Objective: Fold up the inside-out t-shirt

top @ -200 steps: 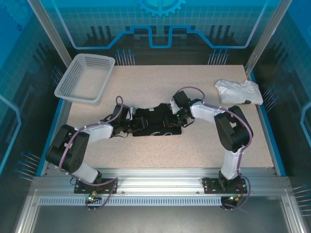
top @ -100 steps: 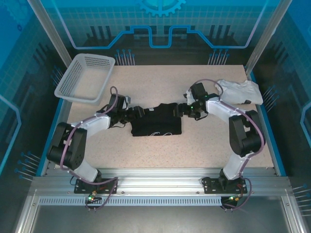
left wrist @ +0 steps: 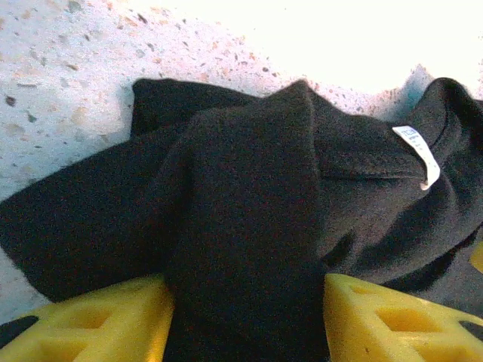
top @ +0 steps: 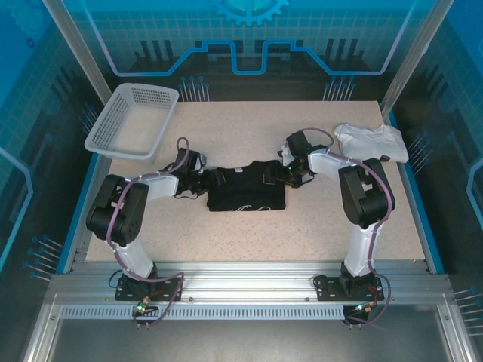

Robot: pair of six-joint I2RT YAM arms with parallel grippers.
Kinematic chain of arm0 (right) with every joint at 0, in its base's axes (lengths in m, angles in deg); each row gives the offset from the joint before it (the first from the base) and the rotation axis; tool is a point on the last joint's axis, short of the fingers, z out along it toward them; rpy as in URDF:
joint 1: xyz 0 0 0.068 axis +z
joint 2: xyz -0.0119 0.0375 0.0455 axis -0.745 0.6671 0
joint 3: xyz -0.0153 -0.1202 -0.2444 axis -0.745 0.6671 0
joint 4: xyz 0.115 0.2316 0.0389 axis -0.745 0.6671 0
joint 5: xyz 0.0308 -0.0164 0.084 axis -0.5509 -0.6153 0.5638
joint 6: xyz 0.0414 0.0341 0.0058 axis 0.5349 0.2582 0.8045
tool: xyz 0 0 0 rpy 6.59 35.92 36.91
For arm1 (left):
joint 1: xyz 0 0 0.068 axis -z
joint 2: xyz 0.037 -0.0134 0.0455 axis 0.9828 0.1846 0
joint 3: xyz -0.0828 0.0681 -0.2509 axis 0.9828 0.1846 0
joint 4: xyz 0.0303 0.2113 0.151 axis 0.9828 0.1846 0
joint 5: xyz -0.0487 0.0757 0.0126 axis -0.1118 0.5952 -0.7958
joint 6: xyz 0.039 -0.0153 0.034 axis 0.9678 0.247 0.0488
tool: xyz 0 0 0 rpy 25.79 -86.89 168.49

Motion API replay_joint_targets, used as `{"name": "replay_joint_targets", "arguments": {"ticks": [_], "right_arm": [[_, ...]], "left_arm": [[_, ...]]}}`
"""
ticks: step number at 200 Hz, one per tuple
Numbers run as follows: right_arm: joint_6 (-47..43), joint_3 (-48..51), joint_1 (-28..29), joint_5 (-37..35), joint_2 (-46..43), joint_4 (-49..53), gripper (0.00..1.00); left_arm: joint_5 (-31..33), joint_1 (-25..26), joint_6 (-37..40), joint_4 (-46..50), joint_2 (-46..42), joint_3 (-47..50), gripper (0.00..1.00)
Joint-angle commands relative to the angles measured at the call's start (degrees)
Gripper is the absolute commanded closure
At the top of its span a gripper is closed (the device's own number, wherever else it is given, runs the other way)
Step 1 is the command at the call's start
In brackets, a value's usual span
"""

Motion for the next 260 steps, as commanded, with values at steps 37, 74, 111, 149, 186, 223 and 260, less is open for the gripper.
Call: {"name": "replay_joint_targets", "arguments": {"ticks": [37,74,111,149,186,223,260], "right_arm": [[4.0,0.4,4.4,8.7,3.0,-6.0,0.51],[4.6,1.1,4.0,6.8,2.3,-7.5,0.73],[-0.2,0.4,2.2,3.2,-1.4,-4.8,0.96],[-12.1,-5.1,0.1,-8.2,-7.1,7.3,1.00],[-23.1,-14.0,-3.5,-22.2,-8.7,18.8,1.00],[-29.2,-24.6,-7.4,-34.2,-5.6,26.0,1.00],[-32.4,-34.1,-12.0,-35.8,-2.9,28.9,1.00]], "left_arm": [[-3.2,0.5,-2.2,-1.2,2.2,4.7,0.46],[-3.1,0.5,-2.0,-1.7,2.0,5.7,0.46],[-0.2,-0.4,-0.5,0.7,-1.6,5.0,0.37],[6.1,-1.7,2.0,5.6,-12.3,3.8,0.21],[6.5,-1.7,2.0,9.3,-21.0,3.3,0.18],[5.1,-1.6,1.9,10.3,-27.0,4.2,0.18],[5.0,-1.6,2.6,10.9,-28.6,4.8,0.18]]}}
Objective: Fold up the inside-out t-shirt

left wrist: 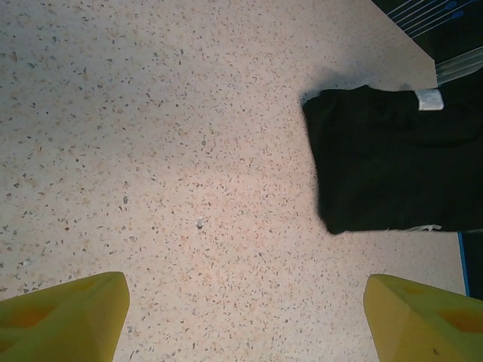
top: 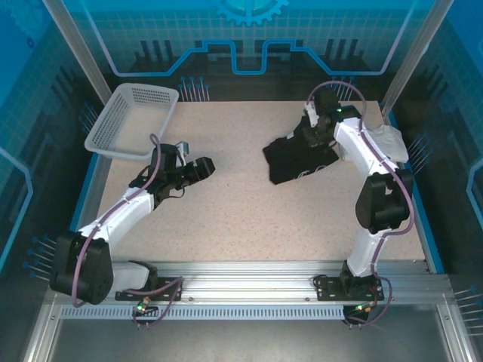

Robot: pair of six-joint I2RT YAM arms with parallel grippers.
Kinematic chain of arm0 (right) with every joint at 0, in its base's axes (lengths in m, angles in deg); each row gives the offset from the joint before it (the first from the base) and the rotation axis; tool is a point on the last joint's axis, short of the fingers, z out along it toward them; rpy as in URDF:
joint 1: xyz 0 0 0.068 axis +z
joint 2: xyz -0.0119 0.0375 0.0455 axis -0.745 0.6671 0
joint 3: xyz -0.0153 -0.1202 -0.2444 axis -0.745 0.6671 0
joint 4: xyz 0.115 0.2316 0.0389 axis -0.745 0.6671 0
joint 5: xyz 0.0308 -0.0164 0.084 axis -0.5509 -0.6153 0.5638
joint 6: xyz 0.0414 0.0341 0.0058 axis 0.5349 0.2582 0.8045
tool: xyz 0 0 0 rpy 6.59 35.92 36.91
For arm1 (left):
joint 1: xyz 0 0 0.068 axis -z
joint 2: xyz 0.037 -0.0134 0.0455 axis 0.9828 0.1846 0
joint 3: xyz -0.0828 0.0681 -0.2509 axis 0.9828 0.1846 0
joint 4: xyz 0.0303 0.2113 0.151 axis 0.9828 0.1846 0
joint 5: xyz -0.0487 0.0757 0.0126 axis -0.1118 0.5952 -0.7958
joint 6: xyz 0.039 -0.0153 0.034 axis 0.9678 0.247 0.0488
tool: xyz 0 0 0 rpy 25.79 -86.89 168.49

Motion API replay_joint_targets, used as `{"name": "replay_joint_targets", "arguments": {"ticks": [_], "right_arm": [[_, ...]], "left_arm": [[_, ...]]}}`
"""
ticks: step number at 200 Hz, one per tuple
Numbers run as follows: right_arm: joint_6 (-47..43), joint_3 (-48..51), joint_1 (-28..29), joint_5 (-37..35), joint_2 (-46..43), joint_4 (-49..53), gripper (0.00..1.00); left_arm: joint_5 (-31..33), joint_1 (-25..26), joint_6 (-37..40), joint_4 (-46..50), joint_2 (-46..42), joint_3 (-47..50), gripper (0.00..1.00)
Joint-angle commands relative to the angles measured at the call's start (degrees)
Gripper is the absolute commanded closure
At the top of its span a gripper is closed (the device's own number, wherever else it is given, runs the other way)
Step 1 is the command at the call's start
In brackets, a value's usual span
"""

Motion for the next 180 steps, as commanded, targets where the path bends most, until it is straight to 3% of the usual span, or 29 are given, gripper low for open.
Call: {"name": "replay_joint_targets", "arguments": {"ticks": [1,65,134,180], "right_arm": [[-4.7,-6.0,-2.8,-4.4,2.3,4.6,1.00],[-8.8,-19.4,-8.7,-2.4,5.9,9.3,1.00],[-10.4,-27.1,-15.4,2.3,8.6,11.9,1.00],[-12.2,-27.7,-22.3,-3.1,12.5,10.8,1.00]], "left_arm": [[-0.3,-0.1,1.8,2.2,-1.2,1.0,0.18],[-1.7,-0.1,1.1,0.2,2.0,1.8,0.18],[-2.6,0.1,0.2,-1.0,5.8,1.6,0.19],[-2.8,0.6,0.0,-1.4,7.7,0.8,0.19]]}}
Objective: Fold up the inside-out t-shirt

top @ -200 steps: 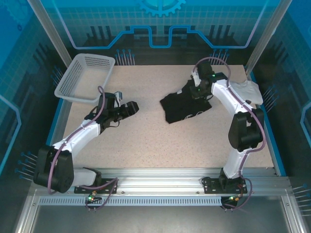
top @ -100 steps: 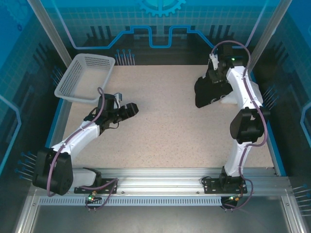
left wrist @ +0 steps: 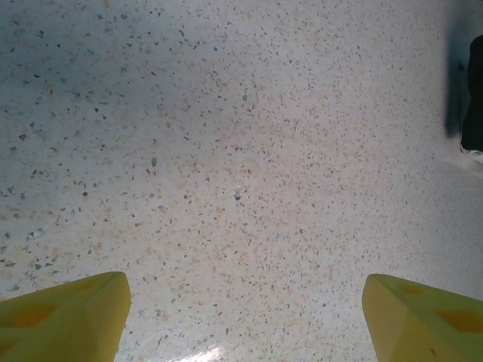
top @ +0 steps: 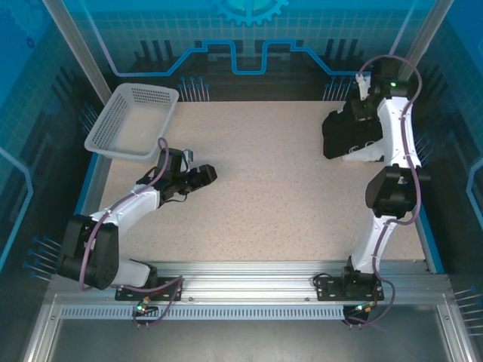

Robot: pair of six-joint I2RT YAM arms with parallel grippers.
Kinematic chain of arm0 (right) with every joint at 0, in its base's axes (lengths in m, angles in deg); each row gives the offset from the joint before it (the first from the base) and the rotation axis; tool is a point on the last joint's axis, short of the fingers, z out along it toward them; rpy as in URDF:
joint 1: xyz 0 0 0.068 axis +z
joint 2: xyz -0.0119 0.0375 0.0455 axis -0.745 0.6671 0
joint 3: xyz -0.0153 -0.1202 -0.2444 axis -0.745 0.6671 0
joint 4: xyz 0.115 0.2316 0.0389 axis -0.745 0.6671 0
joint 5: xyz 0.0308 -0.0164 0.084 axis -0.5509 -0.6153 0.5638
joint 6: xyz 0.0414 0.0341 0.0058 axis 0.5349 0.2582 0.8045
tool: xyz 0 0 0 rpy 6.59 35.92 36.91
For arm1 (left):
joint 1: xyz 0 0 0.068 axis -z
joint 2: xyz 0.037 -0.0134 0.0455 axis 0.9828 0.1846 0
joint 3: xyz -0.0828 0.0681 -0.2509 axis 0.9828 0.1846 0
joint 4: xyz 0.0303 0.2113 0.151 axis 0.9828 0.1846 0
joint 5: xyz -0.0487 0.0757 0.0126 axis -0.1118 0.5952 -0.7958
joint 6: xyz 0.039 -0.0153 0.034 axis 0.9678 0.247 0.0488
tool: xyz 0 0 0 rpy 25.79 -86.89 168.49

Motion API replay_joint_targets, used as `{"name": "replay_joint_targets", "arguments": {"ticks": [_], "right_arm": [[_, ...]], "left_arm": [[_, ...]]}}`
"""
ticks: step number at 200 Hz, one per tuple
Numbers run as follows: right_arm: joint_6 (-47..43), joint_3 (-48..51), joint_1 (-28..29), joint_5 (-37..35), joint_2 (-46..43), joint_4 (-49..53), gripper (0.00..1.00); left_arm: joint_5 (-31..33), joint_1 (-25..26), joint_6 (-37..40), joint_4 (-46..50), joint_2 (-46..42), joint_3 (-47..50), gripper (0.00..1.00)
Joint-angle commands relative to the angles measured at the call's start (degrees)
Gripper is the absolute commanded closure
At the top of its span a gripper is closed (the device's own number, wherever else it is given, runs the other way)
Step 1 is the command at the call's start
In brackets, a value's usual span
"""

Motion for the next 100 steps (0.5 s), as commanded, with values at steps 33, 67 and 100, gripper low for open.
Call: {"name": "replay_joint_targets", "arguments": {"ticks": [33,67,100], "right_arm": [[-3.3,-0.9,-7.3,-13.3,9.4,-8.0,0.98],[-1.6,-8.9,-8.5,-26.0,22.7,-11.0,0.60],[-0.6,-13.3,-6.2,-28.5,24.9,-11.3,0.35]], "left_arm": [[-2.0,0.9,-0.8,-1.8,3.8,-1.3,0.19],[-2.4,1.5,-1.0,-1.7,5.6,-2.2,0.19],[-1.7,1.9,-1.0,-1.6,5.7,-2.5,0.19]]}}
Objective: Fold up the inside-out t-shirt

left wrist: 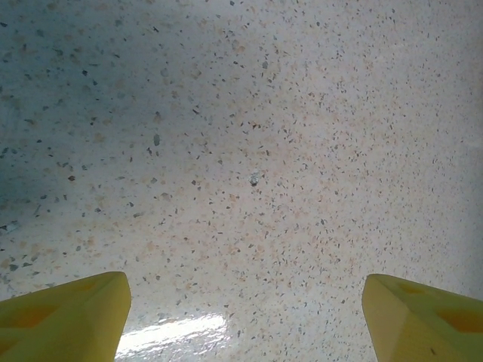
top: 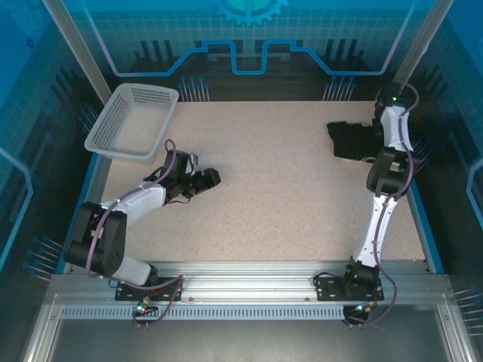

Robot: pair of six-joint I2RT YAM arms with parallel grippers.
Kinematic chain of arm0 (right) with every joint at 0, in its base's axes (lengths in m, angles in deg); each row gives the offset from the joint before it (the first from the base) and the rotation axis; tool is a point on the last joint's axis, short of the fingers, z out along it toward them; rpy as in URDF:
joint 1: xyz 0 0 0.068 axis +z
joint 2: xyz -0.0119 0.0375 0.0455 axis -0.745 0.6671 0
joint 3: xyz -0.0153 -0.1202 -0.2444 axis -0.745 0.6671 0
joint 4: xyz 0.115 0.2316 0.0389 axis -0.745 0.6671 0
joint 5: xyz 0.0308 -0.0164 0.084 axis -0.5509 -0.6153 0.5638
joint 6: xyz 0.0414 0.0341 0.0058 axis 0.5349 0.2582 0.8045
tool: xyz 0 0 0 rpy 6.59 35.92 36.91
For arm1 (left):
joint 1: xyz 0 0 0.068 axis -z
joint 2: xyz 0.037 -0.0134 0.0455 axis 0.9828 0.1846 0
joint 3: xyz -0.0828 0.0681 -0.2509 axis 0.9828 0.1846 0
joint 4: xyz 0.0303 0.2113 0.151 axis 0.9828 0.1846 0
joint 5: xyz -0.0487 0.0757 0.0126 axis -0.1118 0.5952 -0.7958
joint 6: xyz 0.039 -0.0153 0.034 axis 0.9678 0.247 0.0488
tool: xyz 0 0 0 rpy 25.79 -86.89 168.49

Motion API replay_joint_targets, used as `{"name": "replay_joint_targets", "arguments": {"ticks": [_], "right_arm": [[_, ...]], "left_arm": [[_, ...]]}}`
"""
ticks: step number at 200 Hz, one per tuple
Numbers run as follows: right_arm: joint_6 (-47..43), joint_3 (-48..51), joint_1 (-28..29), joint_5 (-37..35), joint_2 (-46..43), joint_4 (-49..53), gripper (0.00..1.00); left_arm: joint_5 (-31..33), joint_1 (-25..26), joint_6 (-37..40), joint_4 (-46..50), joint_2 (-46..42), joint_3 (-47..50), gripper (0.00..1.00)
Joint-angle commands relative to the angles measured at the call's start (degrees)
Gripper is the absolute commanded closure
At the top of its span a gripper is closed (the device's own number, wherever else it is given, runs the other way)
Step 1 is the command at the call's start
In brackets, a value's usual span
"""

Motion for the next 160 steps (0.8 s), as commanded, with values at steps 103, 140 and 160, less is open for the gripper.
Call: {"name": "replay_joint_targets", "arguments": {"ticks": [103,140,160], "right_arm": [[11.1,52.6,20.3,10.2,-50.4,-22.9,0.14],[12.6,79.7,32.3,6.9,-68.0,-39.5,0.03],[15.1,91.3,34.2,5.8,-73.9,-47.8,0.01]], "left_arm": [[9.7,0.2,3.8,2.5,-14.1,1.3,0.12],[22.2,-0.1,4.9,-0.3,-25.2,6.7,0.01],[32.9,-0.4,5.4,-2.8,-30.6,10.9,0.01]]}}
